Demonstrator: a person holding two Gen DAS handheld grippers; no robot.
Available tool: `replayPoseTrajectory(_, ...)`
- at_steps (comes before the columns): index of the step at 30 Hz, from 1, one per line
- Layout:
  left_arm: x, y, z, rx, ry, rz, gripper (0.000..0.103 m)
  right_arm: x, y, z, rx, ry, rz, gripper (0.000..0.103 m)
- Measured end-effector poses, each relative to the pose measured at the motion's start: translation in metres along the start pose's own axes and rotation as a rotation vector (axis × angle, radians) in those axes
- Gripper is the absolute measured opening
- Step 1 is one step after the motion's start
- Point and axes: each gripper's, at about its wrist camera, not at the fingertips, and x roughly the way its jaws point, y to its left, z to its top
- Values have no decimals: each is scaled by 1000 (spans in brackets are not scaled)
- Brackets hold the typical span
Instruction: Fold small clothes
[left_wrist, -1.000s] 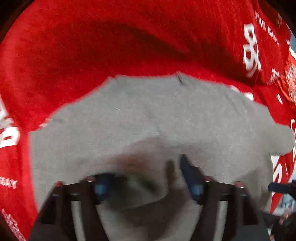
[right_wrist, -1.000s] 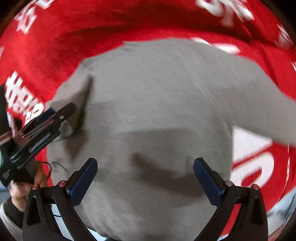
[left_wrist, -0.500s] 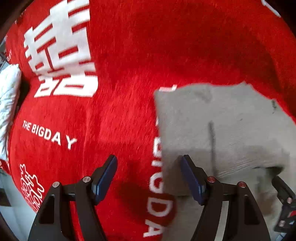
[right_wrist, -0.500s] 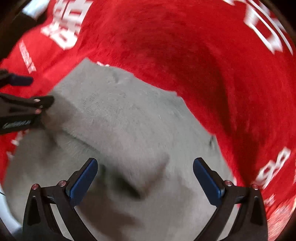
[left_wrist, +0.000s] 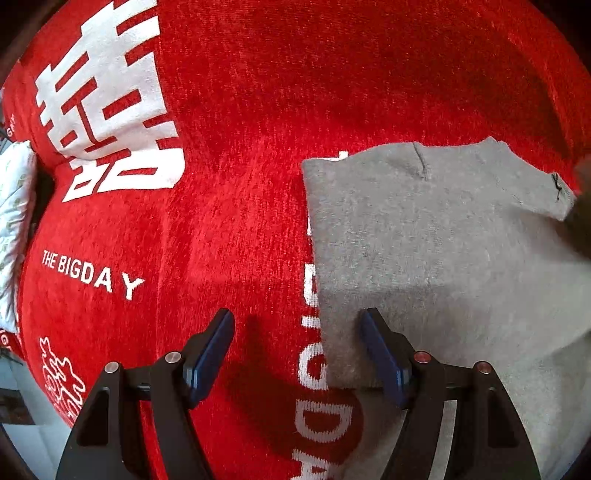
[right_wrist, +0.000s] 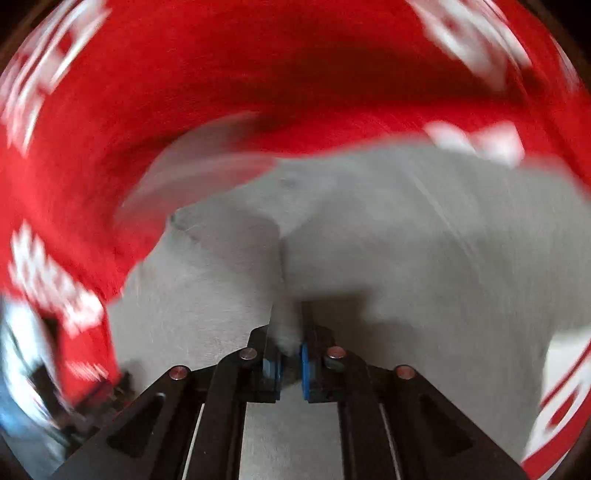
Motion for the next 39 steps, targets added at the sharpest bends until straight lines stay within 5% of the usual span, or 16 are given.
replayPoseTrajectory(4, 1, -1, 2, 6, 2, 10, 73, -5, -52, -8, 275, 28, 134, 37)
replayPoseTrajectory(7, 1, 6, 7, -17, 28, -20, 73, -13, -57, -9, 312, 27, 174, 55)
replayPoseTrajectory(15, 26, 39, 52, -156, 111, -196, 73, -13, -60, 6, 312, 21, 148, 54)
replayPoseTrajectory(17, 38, 38, 60, -168, 140, -219, 73, -7, -55, 6, 289, 33, 114, 14)
replayPoseTrajectory(18, 44, 35, 64, -162, 151, -225, 71, -7, -52, 8, 262, 41, 92, 8)
replayPoseTrajectory(21, 42, 29, 68, -127, 114, -238, 37, -15, -43, 8, 165, 27, 49, 8)
replayPoseTrajectory(26, 40, 28, 65, -87, 76, -167, 37, -11, -47, 1, 69, 34, -115, 10)
replayPoseTrajectory(35, 5, 37, 38, -48, 51, -94, 37, -39, -72, -18, 167, 75, -139, 16)
replayPoseTrajectory(38, -11, 35, 22, -37, 55, -115, 39, -51, -69, -29, 139, 96, -121, 40)
replayPoseTrajectory(39, -17, 32, 15, -39, 54, -127, 50, -54, -67, -33, 130, 104, -119, 54)
